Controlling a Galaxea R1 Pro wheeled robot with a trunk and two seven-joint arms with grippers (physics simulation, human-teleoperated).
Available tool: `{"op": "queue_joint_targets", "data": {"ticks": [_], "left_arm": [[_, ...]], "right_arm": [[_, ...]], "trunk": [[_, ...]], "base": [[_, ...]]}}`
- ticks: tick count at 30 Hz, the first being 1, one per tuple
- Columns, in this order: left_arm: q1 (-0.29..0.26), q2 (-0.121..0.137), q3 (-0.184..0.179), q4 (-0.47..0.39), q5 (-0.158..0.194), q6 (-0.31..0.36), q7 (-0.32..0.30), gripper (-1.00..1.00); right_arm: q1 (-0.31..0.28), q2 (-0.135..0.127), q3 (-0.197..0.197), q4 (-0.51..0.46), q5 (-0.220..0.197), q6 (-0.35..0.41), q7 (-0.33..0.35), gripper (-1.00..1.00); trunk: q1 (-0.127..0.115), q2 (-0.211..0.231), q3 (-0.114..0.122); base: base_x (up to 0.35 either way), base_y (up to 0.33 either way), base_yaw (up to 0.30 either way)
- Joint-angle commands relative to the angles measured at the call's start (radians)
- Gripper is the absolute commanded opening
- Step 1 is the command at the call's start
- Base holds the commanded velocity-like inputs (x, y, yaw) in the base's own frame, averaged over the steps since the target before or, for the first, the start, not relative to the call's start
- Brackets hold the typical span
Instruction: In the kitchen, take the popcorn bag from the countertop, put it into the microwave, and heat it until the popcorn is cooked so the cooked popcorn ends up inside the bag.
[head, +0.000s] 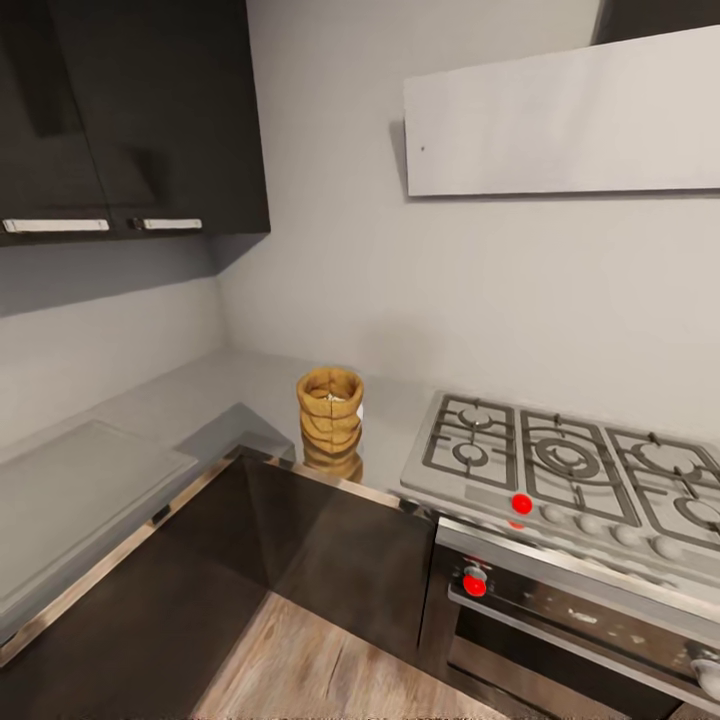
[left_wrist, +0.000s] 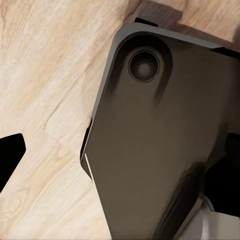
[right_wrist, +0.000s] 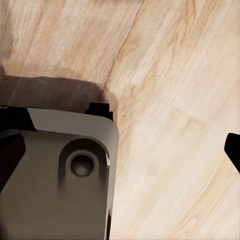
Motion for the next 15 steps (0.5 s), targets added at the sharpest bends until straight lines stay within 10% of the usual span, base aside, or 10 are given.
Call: {"op": "queue_joint_targets", "data": {"ticks": [1, 15], "left_arm": [[0.000, 0.000, 0.000, -0.001, 0.004, -0.002, 0.003, 1.00], [0.000, 0.000, 0.000, -0.001, 0.003, -0.002, 0.001, 1.00]], "right_arm": [[-0.001, 0.000, -0.009, 0.002, 0.009, -0.002, 0.002, 1.00], [-0.001, 0.000, -0.008, 0.002, 0.009, -0.002, 0.002, 1.00]], "trunk": [[0.000, -0.001, -0.003], [0.000, -0.001, -0.025]], "base": [[0.000, 0.000, 0.000], [0.000, 0.000, 0.000]]}}
